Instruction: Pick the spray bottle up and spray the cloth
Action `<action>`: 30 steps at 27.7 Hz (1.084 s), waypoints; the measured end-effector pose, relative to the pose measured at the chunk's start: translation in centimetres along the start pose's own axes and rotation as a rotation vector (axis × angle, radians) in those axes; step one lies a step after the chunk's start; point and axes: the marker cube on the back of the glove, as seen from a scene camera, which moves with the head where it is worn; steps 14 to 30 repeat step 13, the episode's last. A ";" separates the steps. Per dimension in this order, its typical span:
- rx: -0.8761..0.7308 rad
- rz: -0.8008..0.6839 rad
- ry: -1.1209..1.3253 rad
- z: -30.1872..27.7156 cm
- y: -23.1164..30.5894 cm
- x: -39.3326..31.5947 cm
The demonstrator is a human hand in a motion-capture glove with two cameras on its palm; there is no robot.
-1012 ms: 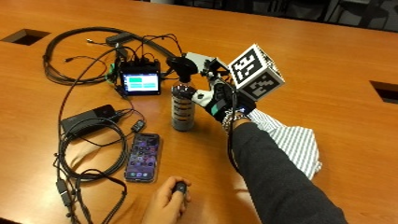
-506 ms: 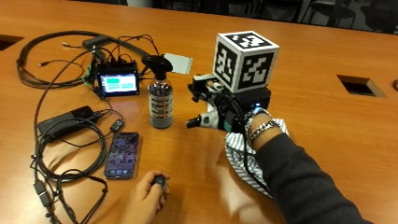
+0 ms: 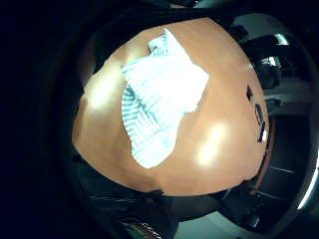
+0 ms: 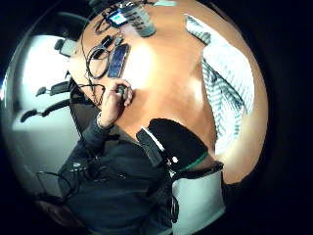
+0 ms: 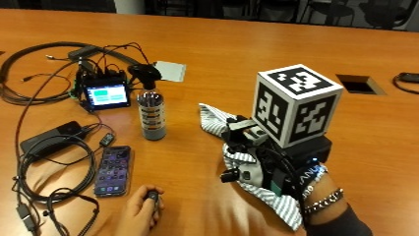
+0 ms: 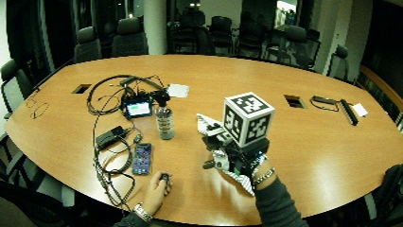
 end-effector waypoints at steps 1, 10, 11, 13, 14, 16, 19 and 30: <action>0.009 0.013 -0.001 -0.1 0.6 0.2; 0.042 0.070 -0.019 0.0 4.3 1.3; 0.037 0.073 -0.018 0.1 4.5 1.3; 0.030 0.077 -0.014 0.3 4.7 1.3; 0.030 0.077 -0.014 0.3 4.7 1.3; 0.030 0.077 -0.014 0.3 4.7 1.3; 0.030 0.077 -0.014 0.3 4.7 1.3; 0.030 0.077 -0.014 0.3 4.7 1.3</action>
